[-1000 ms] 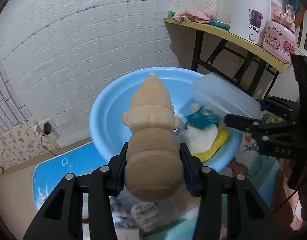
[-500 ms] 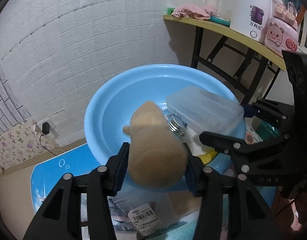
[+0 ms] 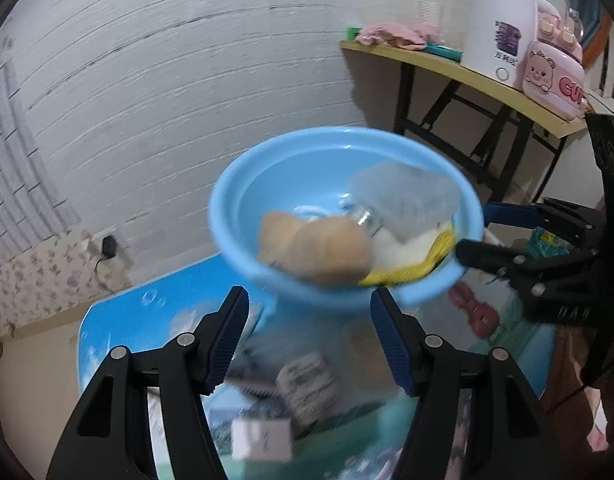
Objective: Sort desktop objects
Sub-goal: 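Open both grippers to drop the plush doll and clear box into the basin, then move the left gripper to the white charger while the right moves to the toothpick box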
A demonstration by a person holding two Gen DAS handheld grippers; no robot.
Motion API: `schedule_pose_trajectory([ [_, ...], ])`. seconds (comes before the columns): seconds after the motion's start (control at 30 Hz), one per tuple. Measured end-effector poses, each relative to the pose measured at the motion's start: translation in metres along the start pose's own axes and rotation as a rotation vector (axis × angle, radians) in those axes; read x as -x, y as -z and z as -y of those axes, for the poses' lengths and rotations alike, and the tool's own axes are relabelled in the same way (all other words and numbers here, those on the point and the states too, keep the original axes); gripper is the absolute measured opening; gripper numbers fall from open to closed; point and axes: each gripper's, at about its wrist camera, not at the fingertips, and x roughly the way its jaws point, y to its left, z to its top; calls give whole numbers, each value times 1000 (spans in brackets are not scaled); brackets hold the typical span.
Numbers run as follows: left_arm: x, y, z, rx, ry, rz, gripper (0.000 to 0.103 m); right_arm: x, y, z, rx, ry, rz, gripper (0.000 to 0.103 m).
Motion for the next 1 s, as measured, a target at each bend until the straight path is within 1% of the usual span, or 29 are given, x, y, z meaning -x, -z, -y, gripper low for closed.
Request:
schedule_pose_trajectory([
  [0.07,5,11,-9,26,-12,-10,63,2,6,3,-34,-25,-12,71],
  [0.17,10,28,-22,65,-35,-30,63,2,18,-2,-31,11,-44,71],
  [0.3,20,56,-34,110,-50,-44,63,1,36,-6,-48,1,-83,71],
  [0.4,24,74,-40,118,-71,-58,70,-1,47,-11,-59,3,-112,71],
  [0.53,26,96,-49,133,-79,-90,71,-1,58,-20,-65,-4,-143,72],
  [0.57,26,99,-51,134,-83,-96,71,-2,60,-23,-60,4,-150,78],
  [0.6,26,102,-53,137,-88,-102,72,-3,62,-26,-56,9,-157,87],
  [0.7,26,111,-58,154,-92,-115,72,-3,65,-30,-68,-8,-166,99],
  [0.8,28,116,-59,162,-88,-117,72,-2,66,-35,-80,-14,-167,99],
  [1.0,29,119,-56,154,-78,-111,72,-3,68,-43,-58,-13,-179,100],
])
